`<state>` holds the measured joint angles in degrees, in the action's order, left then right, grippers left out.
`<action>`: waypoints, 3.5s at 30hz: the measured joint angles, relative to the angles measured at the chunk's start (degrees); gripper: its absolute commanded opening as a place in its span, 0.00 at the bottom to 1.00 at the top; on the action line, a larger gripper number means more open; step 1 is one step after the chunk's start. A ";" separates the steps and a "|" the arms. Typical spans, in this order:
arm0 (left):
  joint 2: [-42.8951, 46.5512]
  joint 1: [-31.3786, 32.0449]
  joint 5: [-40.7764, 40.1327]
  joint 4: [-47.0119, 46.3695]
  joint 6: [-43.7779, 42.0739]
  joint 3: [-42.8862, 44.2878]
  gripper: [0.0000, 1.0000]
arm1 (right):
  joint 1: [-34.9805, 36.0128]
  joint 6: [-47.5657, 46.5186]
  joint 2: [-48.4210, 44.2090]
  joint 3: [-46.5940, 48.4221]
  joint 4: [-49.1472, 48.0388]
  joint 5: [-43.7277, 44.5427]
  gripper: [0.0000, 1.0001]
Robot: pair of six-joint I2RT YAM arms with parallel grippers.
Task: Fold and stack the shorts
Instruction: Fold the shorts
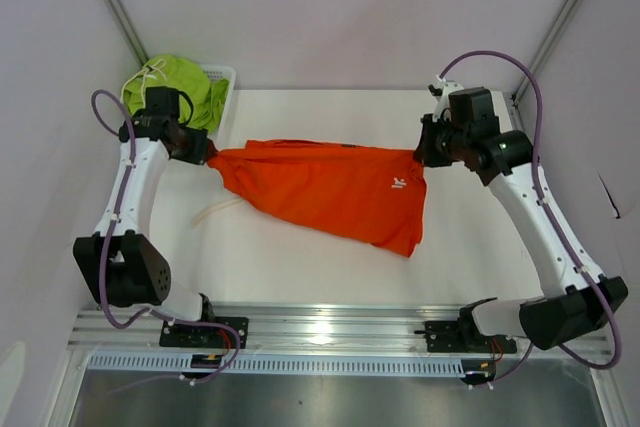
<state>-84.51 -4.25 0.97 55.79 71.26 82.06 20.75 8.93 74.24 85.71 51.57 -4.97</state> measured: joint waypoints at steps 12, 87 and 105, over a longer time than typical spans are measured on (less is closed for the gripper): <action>-8.13 1.25 3.26 -5.46 4.81 3.56 0.00 | -9.86 0.04 10.03 0.24 -6.08 -8.09 0.00; -21.49 -2.45 2.40 -8.13 2.69 5.22 0.00 | -11.58 -0.85 36.28 16.76 -10.67 -19.19 0.00; -25.29 -0.94 6.80 -13.90 -9.27 11.47 0.99 | -15.39 4.57 48.33 24.92 -19.56 -12.79 0.66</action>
<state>-109.80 -5.19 7.77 41.89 62.00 93.54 5.37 13.50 122.56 110.63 32.01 -17.76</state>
